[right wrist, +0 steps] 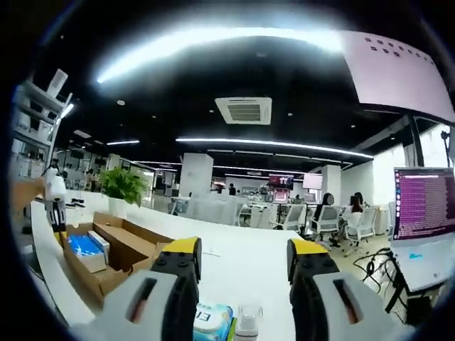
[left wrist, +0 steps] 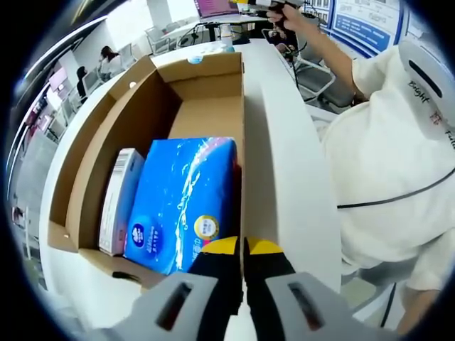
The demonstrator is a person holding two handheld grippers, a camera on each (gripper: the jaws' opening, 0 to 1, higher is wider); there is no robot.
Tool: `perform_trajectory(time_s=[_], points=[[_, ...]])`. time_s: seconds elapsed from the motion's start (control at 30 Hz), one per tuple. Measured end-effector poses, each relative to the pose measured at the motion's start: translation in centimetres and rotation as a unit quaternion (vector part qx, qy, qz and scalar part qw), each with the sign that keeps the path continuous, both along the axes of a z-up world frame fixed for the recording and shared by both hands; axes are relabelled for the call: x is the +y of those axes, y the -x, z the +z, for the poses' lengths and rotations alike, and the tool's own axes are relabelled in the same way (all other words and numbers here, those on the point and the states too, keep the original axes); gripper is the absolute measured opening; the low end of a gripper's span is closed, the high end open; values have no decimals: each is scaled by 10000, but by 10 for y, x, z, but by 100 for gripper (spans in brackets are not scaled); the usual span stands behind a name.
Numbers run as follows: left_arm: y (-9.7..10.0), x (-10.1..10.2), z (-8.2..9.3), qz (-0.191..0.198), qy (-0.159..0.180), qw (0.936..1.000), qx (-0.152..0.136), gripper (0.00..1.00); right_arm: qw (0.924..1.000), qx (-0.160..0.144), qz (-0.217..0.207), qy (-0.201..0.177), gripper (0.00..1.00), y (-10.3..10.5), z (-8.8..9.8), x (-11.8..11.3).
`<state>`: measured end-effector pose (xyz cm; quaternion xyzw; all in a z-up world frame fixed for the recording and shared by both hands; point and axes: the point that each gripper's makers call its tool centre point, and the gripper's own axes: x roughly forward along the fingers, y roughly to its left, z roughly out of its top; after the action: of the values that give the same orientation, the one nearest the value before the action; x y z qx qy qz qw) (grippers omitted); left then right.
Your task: Operate the shoe box by opening the lid, removing the specified soft item, and placing it in the target area until the item is outside and the box remains undamaged.
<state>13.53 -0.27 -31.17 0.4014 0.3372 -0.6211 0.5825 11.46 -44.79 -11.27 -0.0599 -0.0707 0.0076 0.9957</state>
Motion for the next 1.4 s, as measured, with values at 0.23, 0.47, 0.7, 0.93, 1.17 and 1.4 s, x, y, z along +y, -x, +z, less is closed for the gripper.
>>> perform_trajectory(time_s=[0.23, 0.47, 0.7, 0.93, 1.17, 1.4], points=[[0, 0, 0, 28, -12, 10000, 37, 1, 9962, 50, 871, 2, 50, -8, 9, 34], [1, 0, 0, 19, -13, 10000, 55, 1, 9906, 217, 1338, -175, 50, -12, 10, 55], [1, 0, 0, 16, -17, 10000, 51, 1, 9799, 679, 1850, 295, 49, -22, 3, 93], [6, -1, 1, 22, -19, 10000, 64, 1, 9500, 743, 3019, 283, 42, -16, 12, 144], [9, -1, 1, 36, -52, 9999, 85, 1, 9488, 872, 2990, 531, 37, -31, 13, 157], [12, -2, 1, 27, -46, 9999, 116, 1, 9396, 998, 3246, 437, 37, -39, 14, 167]])
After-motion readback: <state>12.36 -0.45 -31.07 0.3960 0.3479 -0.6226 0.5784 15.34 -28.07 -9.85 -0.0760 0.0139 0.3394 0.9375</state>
